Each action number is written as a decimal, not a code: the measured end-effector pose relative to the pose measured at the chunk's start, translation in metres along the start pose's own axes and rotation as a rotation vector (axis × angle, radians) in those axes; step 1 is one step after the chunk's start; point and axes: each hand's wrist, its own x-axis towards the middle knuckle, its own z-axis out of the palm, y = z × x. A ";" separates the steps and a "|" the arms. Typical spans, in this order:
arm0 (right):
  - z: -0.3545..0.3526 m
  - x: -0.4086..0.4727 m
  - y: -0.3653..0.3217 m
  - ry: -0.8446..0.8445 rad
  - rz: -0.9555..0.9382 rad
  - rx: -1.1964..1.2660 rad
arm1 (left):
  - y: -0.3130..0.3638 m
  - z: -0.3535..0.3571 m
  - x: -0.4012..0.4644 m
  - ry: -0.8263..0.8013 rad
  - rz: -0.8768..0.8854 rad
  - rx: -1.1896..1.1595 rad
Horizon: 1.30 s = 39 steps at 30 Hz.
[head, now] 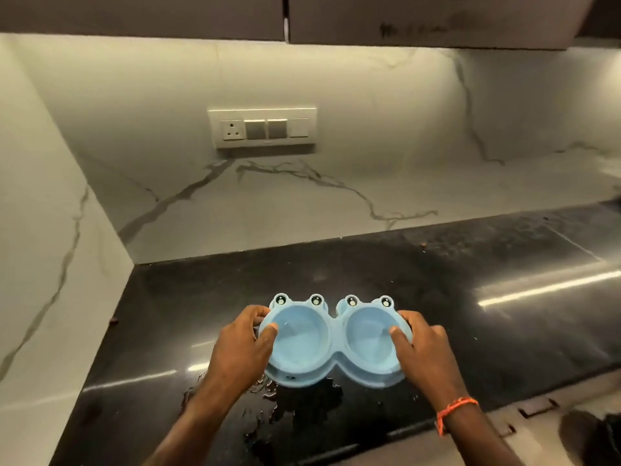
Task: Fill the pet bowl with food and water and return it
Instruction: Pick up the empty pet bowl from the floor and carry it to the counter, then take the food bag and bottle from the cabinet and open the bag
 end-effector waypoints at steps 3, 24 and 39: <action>0.012 0.029 0.005 -0.105 -0.085 -0.063 | -0.014 0.012 0.005 0.067 -0.075 0.064; 0.081 0.095 0.066 -0.395 -0.208 -0.236 | -0.049 0.083 0.012 0.120 -0.341 0.292; -0.017 0.124 -0.080 0.173 -0.790 -0.184 | 0.102 0.021 0.049 0.449 0.514 0.525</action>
